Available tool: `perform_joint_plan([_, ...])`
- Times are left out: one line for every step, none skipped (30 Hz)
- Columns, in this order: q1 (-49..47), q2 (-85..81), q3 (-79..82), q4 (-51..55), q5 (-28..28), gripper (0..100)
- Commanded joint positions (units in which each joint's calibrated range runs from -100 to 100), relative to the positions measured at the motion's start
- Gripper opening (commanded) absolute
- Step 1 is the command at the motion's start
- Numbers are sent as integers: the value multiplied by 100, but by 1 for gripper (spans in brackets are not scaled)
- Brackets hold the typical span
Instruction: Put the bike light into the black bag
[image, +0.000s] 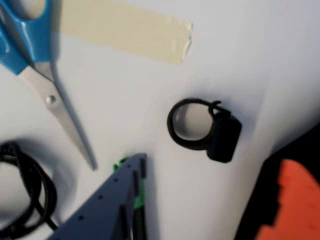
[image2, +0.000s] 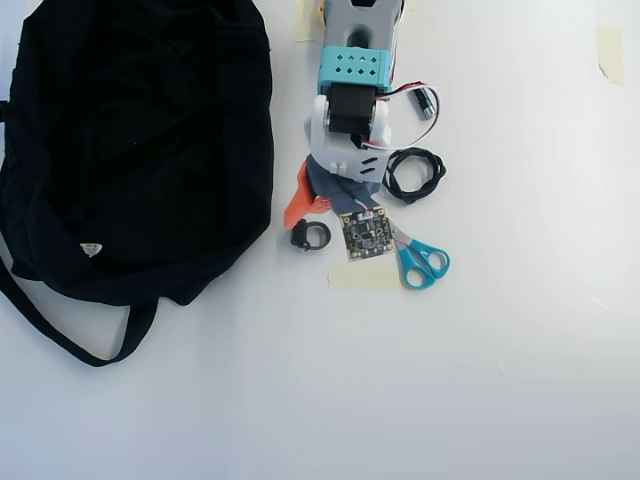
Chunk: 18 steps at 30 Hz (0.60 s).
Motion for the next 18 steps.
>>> perform_joint_plan([-31,78,-432,-102,-180,41])
perform_joint_plan([-38,120,-459,-102,-206,41])
perform_joint_plan([-38,161,-459,-102,-217,40])
perform_joint_plan([-38,211,-459,-102,-227,40])
perform_joint_plan([-38,244,-459,-102,-248,40])
perform_joint_plan([-38,277,-468,-102,-295,40])
perform_joint_plan([-38,311,-468,-102,-327,40])
perform_joint_plan([-31,352,-468,-102,-337,40])
perform_joint_plan([-23,385,-468,-102,-343,40])
perform_joint_plan([-16,418,-468,-102,-369,40])
perform_joint_plan([-1,443,-468,-137,-400,40])
perform_joint_plan([14,476,-468,-145,-421,39])
perform_joint_plan([29,510,-468,-197,-421,39])
perform_joint_plan([51,551,-468,-257,-416,38])
perform_joint_plan([81,593,-468,-335,-406,38])
perform_joint_plan([104,634,-468,-412,-390,38])
perform_joint_plan([111,684,-468,-464,-385,38])
perform_joint_plan([119,734,-468,-524,-385,38])
